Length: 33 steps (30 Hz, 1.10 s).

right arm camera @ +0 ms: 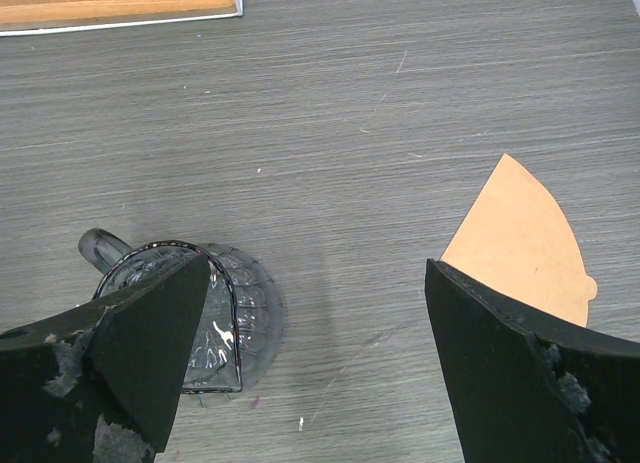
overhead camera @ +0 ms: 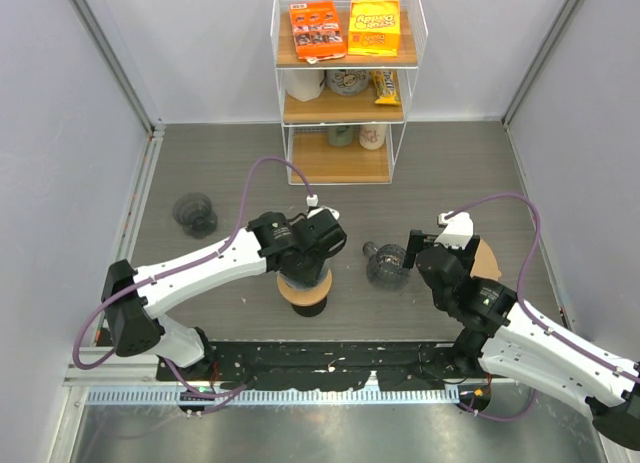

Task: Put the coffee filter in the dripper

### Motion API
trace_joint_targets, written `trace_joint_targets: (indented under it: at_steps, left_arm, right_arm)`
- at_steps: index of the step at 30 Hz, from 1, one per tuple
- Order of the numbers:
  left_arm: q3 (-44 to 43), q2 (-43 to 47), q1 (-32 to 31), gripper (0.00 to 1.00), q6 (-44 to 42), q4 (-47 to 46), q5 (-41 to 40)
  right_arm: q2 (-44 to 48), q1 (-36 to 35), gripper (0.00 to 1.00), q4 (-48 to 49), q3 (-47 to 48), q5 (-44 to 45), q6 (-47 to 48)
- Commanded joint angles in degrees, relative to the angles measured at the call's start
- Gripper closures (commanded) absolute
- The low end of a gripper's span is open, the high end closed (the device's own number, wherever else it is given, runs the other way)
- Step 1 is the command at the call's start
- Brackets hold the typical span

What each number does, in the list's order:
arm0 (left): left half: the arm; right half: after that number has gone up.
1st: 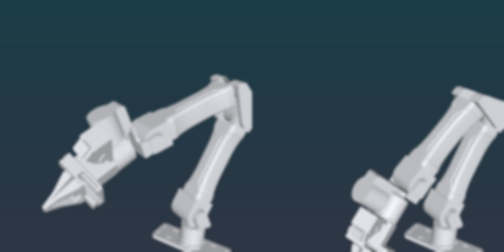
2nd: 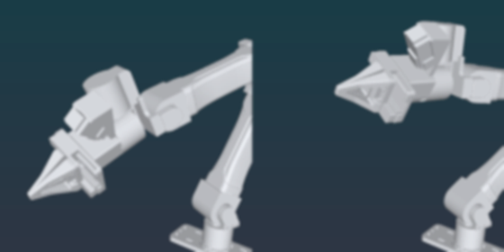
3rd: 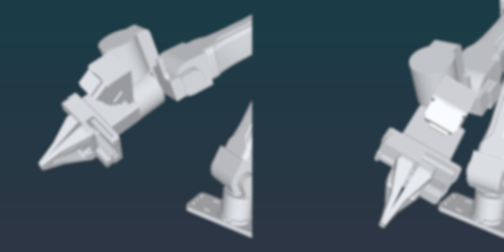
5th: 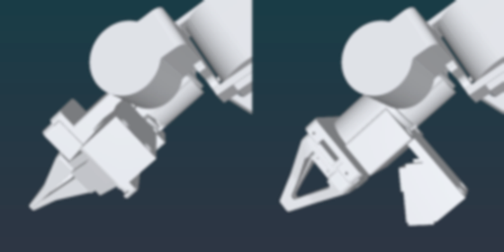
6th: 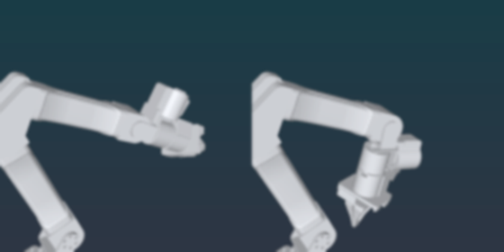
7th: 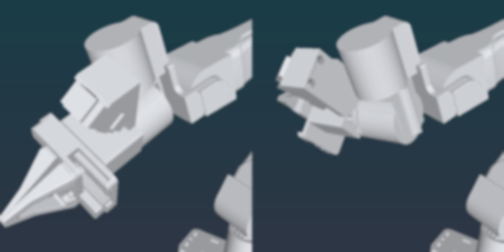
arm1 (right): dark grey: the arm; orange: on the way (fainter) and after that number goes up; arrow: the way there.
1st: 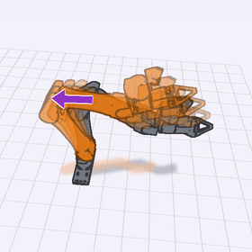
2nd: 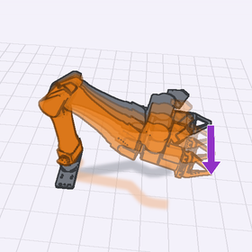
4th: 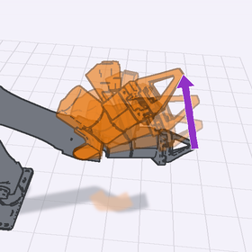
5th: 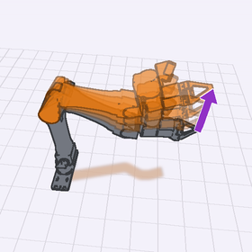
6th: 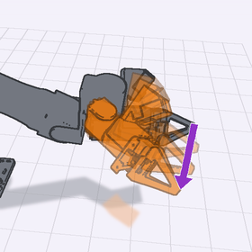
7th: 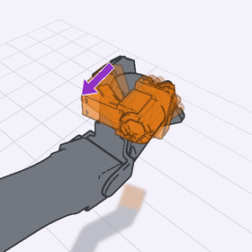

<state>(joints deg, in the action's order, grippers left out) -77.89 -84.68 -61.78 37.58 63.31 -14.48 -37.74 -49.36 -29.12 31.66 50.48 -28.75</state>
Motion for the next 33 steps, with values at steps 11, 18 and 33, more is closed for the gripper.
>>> trace_joint_targets:
  at_steps: [11,18,33]
  left_arm:
    - [-2.4,2.6,-0.2,0.66,0.0,0.5,-1.0]
    - [-2.7,3.6,-0.3,0.68,-0.1,0.3,-1.0]
    - [-3.5,8.3,-0.4,0.70,-1.8,-1.7,0.7]
  right_arm:
    - [0.6,0.2,0.05,1.5,0.2,1.7,-0.5]
    - [0.6,0.2,0.05,1.4,0.1,1.6,-0.6]
    - [0.3,0.2,0.05,1.5,0.3,1.6,-0.6]
